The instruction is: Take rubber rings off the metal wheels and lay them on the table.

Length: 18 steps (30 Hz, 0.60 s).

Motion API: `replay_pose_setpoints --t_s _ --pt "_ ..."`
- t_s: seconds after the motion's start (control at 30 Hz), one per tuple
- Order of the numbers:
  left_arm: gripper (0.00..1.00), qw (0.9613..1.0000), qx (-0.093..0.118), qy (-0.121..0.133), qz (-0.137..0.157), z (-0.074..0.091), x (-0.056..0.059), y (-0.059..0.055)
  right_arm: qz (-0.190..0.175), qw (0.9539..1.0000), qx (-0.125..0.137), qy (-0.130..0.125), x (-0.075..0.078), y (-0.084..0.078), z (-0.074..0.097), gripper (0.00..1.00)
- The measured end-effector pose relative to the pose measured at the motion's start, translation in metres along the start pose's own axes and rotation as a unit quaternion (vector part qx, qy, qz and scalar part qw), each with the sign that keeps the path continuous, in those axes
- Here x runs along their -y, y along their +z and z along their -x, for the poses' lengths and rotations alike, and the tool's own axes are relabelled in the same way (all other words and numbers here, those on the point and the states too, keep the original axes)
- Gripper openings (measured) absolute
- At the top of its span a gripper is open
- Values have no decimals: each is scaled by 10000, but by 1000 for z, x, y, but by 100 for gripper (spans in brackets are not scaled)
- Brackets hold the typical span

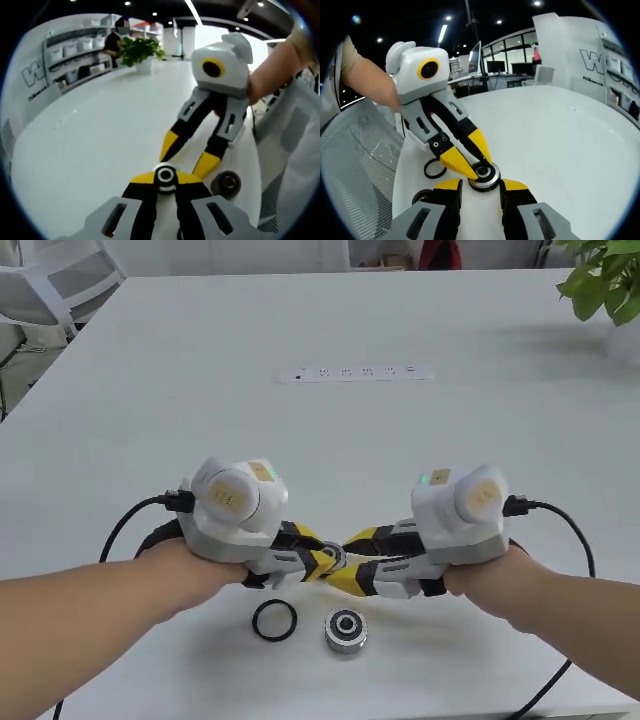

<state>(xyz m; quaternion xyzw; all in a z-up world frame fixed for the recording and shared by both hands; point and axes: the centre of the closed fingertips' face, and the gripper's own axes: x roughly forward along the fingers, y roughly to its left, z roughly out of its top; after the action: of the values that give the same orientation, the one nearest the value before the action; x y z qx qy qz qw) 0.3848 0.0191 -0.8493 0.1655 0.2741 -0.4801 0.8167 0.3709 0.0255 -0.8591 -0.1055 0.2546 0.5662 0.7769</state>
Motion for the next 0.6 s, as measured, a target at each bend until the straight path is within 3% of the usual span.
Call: replay_pose_setpoints --t_s 0.33,0.6 --pt "14 10000 39 35 45 0 0 1 176 9998 -42 -128 3 1 -10 32" --pt "14 9999 64 54 70 0 0 1 138 9997 16 -176 5 -1 -1 26"
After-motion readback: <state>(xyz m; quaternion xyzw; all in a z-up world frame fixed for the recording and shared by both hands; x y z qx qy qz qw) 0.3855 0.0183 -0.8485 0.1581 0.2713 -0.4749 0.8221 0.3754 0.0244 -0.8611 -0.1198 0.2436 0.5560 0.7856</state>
